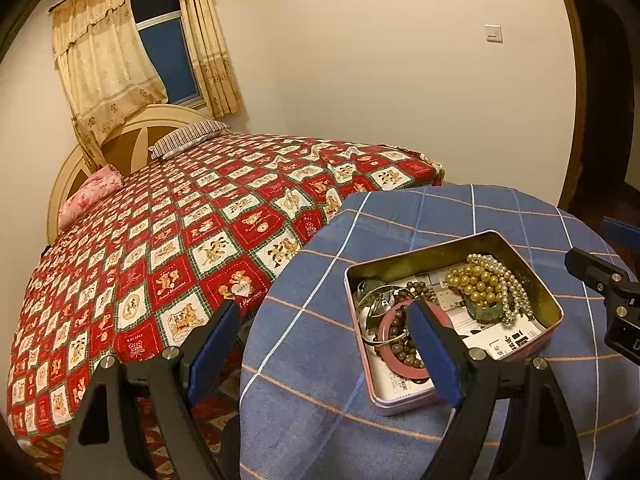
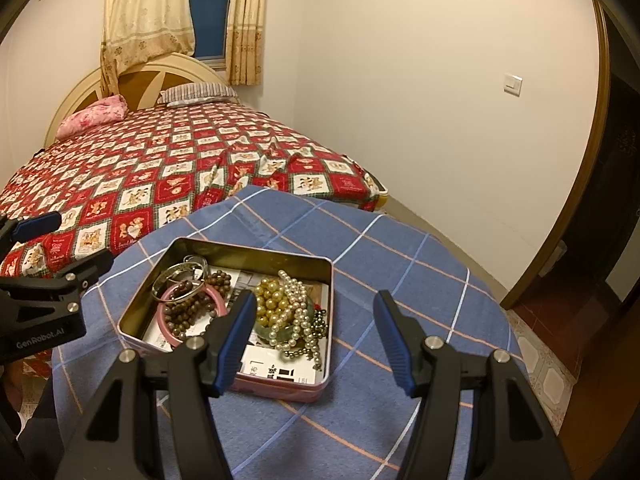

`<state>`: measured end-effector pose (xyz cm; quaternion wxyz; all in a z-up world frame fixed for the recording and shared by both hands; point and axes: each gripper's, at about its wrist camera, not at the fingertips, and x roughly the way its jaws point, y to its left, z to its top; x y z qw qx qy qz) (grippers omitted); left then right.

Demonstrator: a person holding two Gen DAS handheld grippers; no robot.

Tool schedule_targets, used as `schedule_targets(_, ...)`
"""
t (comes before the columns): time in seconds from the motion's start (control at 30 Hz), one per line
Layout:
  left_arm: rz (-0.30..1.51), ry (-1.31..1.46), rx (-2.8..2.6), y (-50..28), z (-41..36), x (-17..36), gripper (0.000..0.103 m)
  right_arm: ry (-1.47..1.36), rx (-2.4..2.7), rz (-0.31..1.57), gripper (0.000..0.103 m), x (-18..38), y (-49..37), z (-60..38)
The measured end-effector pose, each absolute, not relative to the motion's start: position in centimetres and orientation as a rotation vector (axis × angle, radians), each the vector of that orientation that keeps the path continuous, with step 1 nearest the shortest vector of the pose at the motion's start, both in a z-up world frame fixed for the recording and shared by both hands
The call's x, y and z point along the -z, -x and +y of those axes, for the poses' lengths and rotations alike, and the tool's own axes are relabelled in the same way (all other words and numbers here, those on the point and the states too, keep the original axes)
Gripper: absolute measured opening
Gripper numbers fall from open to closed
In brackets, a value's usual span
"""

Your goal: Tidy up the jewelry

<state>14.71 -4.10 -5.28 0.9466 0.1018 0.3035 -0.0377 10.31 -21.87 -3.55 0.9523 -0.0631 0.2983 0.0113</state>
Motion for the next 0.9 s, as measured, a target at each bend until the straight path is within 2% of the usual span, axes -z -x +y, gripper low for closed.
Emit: schedule_targets(0.9,0.621,-0.218,0.049,-14.79,-3.69,5.72,0.085,0.132,-0.041,0.601,0.063,3.52,-9.97,-21.21)
